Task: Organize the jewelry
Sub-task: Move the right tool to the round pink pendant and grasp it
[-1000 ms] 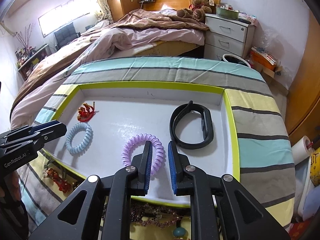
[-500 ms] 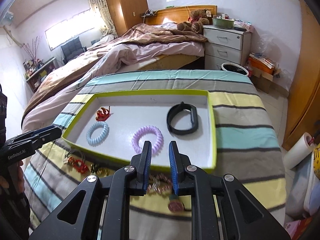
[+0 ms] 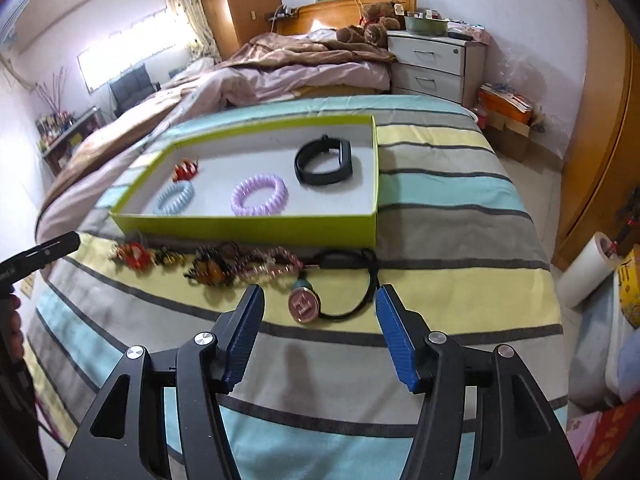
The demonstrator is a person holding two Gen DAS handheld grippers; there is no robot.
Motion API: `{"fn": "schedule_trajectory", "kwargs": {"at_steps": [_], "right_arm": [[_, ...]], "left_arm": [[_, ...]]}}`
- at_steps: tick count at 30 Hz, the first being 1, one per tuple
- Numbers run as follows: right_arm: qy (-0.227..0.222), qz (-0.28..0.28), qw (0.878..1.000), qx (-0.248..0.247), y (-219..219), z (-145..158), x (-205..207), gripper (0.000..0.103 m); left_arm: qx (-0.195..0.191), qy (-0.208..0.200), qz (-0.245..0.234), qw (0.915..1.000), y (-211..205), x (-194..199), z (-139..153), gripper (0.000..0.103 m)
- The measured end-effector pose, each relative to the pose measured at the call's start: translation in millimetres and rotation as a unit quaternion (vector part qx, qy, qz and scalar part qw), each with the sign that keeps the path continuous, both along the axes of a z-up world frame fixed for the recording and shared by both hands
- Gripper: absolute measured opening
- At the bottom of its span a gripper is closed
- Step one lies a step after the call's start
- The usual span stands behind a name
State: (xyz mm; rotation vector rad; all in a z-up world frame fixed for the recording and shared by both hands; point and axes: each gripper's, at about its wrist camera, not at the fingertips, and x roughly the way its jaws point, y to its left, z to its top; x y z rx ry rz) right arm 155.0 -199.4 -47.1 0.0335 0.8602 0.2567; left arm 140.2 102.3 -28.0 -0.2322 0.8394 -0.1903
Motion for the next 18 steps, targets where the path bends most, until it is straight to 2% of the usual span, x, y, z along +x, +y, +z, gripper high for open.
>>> {"fn": "schedule_trajectory", "kwargs": {"at_steps": [4,11,13,18], "right_arm": [[-0.012,0.021,1.000,-0.013,8,1,-4,0.059],[-0.002,0.048,0.998,-0.028,20,-7,2,0.058],[0.004,0.051,0.998,-0.031,22,-10,5,0.046],[0.014,0.051,0.998,-0.037,22,-15,10,0.045]], "left_arm": [[0.002,0.000,-0.004,1.0000,1,-5,-2,0.051],[0.003,0.011,-0.007,0.9999,4,-12,-9,0.051],[0.005,0.014,-0.006,0.9999,5,-13,-11,0.051],[0.005,0.016,-0.007,0.9998,6,-15,-13,0.051]]}}
